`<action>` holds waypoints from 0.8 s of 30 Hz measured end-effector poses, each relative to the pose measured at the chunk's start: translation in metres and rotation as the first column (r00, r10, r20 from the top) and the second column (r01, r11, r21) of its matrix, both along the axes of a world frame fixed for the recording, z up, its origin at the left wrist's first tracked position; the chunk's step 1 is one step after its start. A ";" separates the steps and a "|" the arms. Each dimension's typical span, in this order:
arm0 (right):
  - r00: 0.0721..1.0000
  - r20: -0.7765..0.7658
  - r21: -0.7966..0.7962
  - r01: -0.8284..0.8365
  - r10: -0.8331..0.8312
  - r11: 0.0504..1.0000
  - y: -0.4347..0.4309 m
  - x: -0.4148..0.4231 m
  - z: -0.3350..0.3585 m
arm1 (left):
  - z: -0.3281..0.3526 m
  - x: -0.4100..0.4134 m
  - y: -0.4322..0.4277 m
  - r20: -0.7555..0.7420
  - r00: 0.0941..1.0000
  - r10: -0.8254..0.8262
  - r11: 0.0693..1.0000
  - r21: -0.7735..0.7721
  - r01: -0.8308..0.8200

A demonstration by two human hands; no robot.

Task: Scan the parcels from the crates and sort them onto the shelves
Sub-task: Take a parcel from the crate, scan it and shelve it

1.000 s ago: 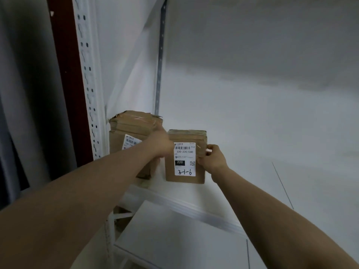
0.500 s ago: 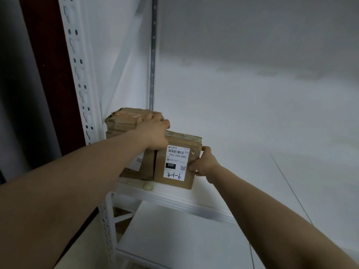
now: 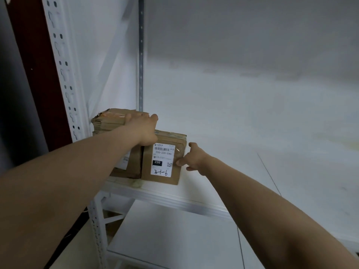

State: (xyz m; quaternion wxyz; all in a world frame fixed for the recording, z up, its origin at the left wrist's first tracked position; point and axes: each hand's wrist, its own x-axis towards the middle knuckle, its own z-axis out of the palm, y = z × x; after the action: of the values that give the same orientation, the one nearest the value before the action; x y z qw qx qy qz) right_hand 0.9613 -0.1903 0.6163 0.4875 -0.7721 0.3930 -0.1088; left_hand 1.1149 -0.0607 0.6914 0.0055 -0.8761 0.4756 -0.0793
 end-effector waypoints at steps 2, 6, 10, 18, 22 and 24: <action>1.000 -0.011 -0.032 -0.010 0.010 0.999 -0.002 -0.013 0.009 | 0.001 -0.013 -0.006 -0.004 1.000 0.002 1.000 -0.013 -0.002; 0.996 -0.087 -0.114 -0.028 0.018 0.993 -0.010 -0.057 0.026 | -0.001 -0.053 -0.023 -0.049 0.998 -0.044 0.998 -0.038 0.042; 0.991 -0.122 -0.177 0.024 -0.046 0.984 -0.033 -0.122 0.037 | -0.007 -0.113 -0.044 -0.093 0.988 -0.126 0.990 -0.074 0.120; 0.981 -0.107 -0.148 0.142 -0.159 0.979 -0.078 -0.269 0.025 | -0.043 -0.242 -0.073 -0.300 0.933 -0.200 0.979 -0.036 0.198; 0.974 -0.089 -0.106 0.198 -0.208 0.974 -0.088 -0.339 0.002 | -0.079 -0.296 -0.083 -0.550 0.817 -0.172 0.985 -0.092 0.146; 0.969 -0.077 -0.056 0.230 -0.234 0.972 -0.085 -0.374 -0.011 | -0.094 -0.323 -0.086 -0.715 0.682 -0.155 0.988 -0.132 0.086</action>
State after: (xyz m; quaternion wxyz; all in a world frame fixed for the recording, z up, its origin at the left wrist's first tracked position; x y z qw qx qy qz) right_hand 0.5876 -0.2755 0.6054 0.4366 -0.7357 0.4979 -0.1418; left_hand 0.7918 -0.1466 0.5974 -0.2256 -0.8027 0.4918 0.2508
